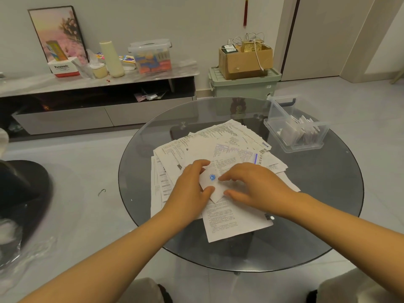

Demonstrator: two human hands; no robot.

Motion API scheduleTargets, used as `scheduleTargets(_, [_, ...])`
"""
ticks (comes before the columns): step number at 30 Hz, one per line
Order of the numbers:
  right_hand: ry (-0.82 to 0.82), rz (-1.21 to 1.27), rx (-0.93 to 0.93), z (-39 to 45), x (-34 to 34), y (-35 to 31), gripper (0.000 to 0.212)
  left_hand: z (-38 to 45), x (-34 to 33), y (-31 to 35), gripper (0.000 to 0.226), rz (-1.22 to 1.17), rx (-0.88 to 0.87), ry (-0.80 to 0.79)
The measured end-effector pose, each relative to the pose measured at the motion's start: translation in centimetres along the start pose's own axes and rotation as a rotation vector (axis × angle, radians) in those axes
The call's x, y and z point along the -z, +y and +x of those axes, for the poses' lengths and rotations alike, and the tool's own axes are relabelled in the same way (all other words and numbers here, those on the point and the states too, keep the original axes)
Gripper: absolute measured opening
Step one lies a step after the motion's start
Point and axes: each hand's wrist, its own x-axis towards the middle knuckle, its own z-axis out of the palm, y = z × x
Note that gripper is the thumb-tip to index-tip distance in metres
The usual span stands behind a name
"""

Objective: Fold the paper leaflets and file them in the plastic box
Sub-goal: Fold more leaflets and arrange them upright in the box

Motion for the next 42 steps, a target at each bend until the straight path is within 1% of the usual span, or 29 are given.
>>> scheduleTargets(3, [-0.066,-0.068,0.009,0.0,-0.5,-0.1,0.037,-0.1,0.0,-0.6,0.056,0.089,-0.028,-0.017])
scheduleTargets(6, [-0.055,-0.093,0.008,-0.1,-0.9,-0.3,0.038,0.2,0.2,-0.9,0.055,0.231,0.005,-0.006])
scheduleTargets(8, [-0.040,-0.112,0.009,-0.1,-1.0,-0.5,0.038,0.5,0.4,-0.9,0.053,0.198,0.049,-0.007])
scheduleTargets(14, [0.021,-0.079,-0.030,-0.2,-1.2,-0.5,0.034,1.7,1.0,-0.5,0.032,-0.097,0.198,0.015])
scheduleTargets(16, [0.062,-0.019,-0.078,-0.1,-1.1,-0.4,0.029,1.9,1.3,0.0,0.027,-0.199,0.227,0.005])
scheduleTargets(21, [0.139,0.410,-0.280,0.1,0.7,0.0,0.019,2.4,2.0,1.6,0.024,-0.514,0.277,-0.049])
scheduleTargets(25, [0.227,0.615,-0.353,0.3,2.8,0.9,0.013,3.3,2.1,2.6,0.026,-0.751,0.351,-0.087])
scheduleTargets(27, [0.273,0.651,-0.366,0.3,4.0,1.5,0.014,4.1,1.9,3.6,0.025,-0.833,0.382,-0.118])
scheduleTargets(29, [0.302,0.663,-0.372,0.2,4.8,1.9,0.017,4.7,1.9,4.6,0.019,-0.947,0.426,-0.152])
scheduleTargets(31, [0.317,0.677,-0.374,0.2,5.7,2.5,0.016,5.8,1.8,5.6,0.016,-1.055,0.456,-0.183])
scheduleTargets(34, [0.324,0.704,-0.358,0.4,7.0,3.6,0.014,7.4,1.4,6.9,0.015,-1.153,0.459,-0.218])
scheduleTargets(36, [0.315,0.704,-0.355,0.5,8.1,4.4,0.018,8.5,1.0,7.7,0.016,-1.190,0.447,-0.245])
scheduleTargets(38, [0.317,0.689,-0.365,0.6,9.0,5.3,0.021,9.8,0.6,8.6,0.017,-1.178,0.434,-0.255])
scheduleTargets(40, [0.364,0.659,-0.379,0.7,9.7,6.1,0.021,11.0,0.2,9.4,0.015,-1.071,0.378,-0.220])
scheduleTargets(42, [0.489,0.574,-0.421,0.8,10.4,7.3,0.020,12.5,-0.3,10.5,0.014,-0.885,0.290,-0.170])
